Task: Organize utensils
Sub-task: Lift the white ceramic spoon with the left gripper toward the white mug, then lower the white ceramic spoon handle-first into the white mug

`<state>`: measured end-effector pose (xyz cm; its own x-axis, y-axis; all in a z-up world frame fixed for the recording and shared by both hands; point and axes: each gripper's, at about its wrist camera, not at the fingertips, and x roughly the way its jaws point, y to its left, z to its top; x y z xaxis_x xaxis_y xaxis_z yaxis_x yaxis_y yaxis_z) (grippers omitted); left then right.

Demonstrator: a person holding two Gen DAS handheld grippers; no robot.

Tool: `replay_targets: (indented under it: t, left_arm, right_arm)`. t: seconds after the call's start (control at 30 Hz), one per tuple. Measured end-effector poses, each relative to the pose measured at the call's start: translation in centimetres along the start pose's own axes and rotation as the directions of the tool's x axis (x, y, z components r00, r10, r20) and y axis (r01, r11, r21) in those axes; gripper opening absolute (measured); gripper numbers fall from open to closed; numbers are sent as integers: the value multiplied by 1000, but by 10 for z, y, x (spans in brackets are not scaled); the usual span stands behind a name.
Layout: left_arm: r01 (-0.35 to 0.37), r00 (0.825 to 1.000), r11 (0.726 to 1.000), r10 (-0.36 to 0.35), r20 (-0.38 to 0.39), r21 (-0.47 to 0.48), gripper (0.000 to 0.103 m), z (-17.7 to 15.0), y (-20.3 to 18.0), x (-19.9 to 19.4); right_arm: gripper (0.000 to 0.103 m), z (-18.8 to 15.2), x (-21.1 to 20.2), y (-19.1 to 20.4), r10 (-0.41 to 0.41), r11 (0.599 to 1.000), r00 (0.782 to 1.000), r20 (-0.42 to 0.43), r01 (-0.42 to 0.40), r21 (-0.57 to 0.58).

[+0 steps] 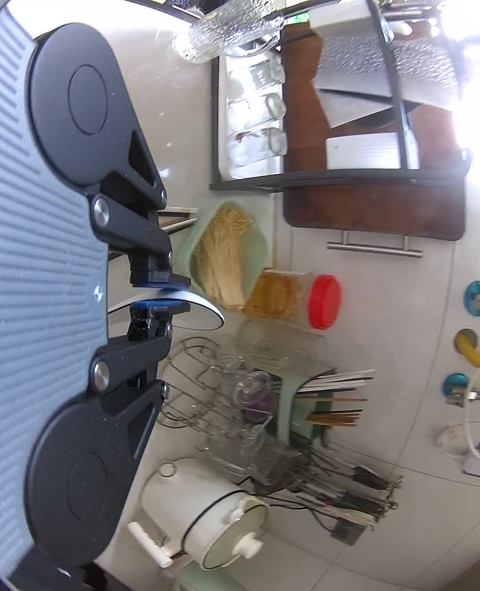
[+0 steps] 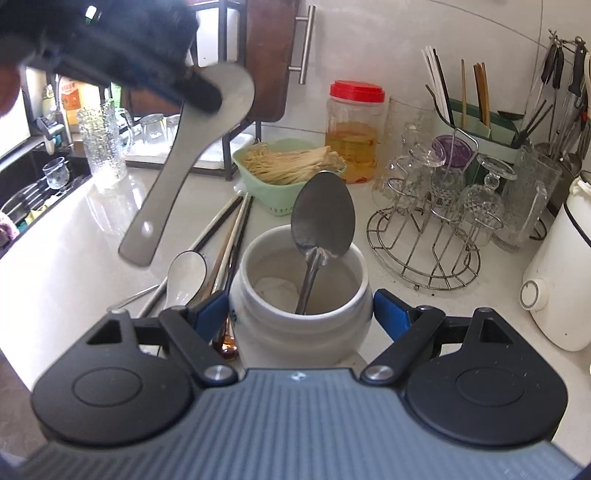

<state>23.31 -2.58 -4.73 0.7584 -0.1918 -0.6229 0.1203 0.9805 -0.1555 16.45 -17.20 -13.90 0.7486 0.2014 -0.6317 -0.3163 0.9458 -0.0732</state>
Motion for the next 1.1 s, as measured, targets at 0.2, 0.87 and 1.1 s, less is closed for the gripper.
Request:
replay_targets:
  t: [0.2, 0.87, 1.1]
  left_arm:
    - [-24, 999, 1000, 24, 33, 4, 7, 7, -14, -18]
    - [214, 973, 977, -215, 84, 22, 7, 26, -30, -18]
    - [255, 964, 966, -258, 66, 53, 7, 25, -43, 0]
  right_arm:
    - [87, 3, 3, 1, 10, 1000, 1000, 2, -10, -8]
    - [87, 7, 3, 7, 16, 1000, 999, -39, -17, -23]
    - [87, 7, 3, 7, 14, 1000, 999, -29, -14, -15]
